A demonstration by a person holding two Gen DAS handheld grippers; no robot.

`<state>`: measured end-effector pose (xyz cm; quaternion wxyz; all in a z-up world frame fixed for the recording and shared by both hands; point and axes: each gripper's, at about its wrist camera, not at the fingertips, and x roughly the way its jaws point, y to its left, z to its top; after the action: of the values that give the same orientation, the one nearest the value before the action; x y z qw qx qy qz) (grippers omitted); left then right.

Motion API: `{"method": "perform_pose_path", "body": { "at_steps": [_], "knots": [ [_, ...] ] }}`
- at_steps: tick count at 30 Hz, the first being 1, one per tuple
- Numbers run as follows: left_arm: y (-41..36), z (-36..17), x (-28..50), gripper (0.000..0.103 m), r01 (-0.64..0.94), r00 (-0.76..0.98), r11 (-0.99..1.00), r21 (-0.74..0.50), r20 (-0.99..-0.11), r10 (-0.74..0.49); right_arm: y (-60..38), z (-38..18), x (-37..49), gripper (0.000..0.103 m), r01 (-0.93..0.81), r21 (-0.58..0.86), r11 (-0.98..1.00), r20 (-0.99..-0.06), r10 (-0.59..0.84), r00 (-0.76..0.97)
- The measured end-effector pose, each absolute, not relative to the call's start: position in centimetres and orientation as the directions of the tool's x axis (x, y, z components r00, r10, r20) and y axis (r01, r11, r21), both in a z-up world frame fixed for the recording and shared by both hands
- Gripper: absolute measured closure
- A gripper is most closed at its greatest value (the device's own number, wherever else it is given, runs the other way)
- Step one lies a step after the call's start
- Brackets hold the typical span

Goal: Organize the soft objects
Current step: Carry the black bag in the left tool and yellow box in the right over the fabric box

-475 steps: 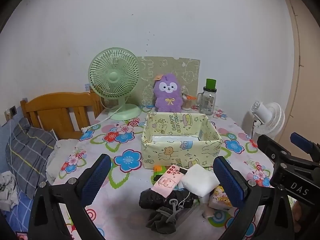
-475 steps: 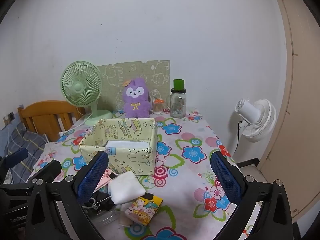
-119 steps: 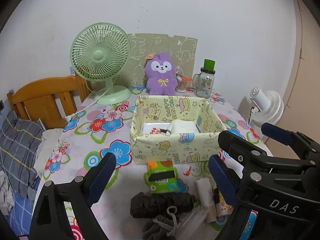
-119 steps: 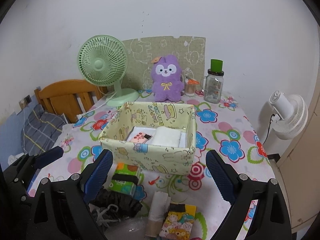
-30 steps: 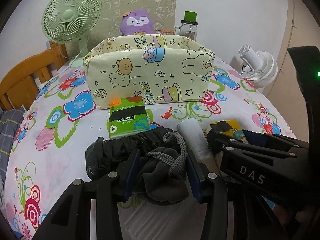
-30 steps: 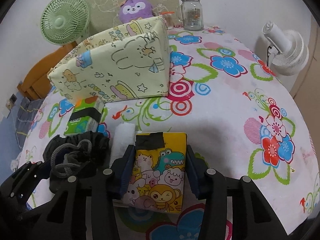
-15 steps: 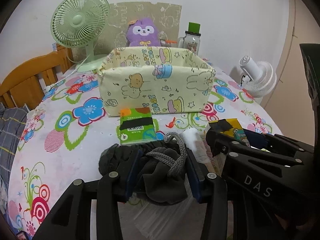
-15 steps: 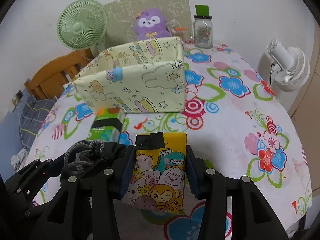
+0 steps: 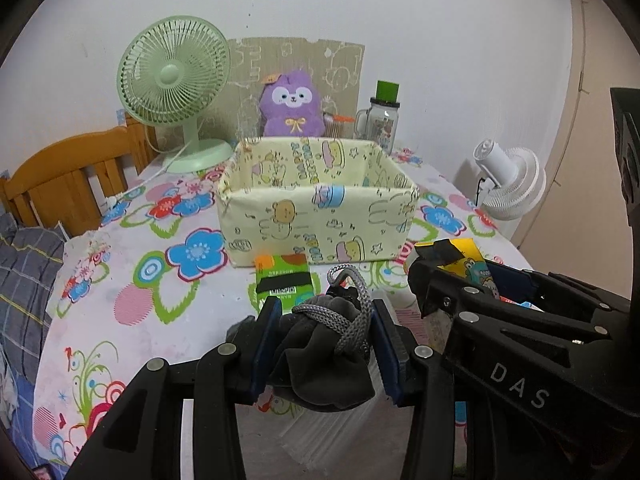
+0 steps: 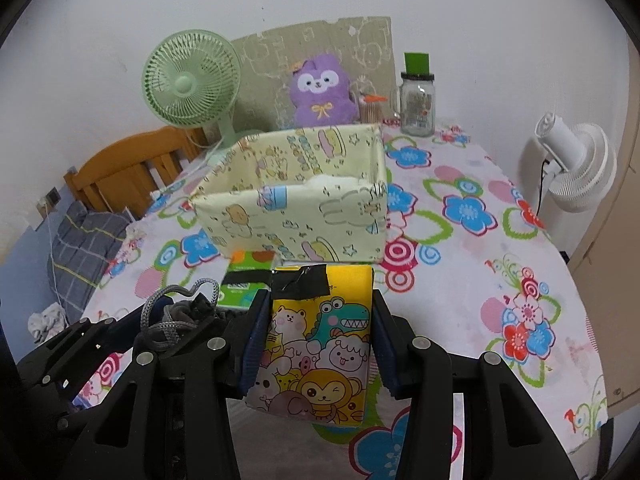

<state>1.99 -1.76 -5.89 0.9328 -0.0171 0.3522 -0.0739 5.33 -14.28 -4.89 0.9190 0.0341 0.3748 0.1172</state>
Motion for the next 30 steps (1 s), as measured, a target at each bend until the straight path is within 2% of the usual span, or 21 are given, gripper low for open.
{"method": "perform_pose_path", "body": {
  "at_steps": [30],
  "knots": [
    [-1.1,0.7,4.6,0.058,0.139,0.813,0.989,-0.057,-0.563,-0.147,-13.8,2.1,8.3,0.053,-0.203,0.153,0.967,-0.589,0.255,0.767]
  ]
}}
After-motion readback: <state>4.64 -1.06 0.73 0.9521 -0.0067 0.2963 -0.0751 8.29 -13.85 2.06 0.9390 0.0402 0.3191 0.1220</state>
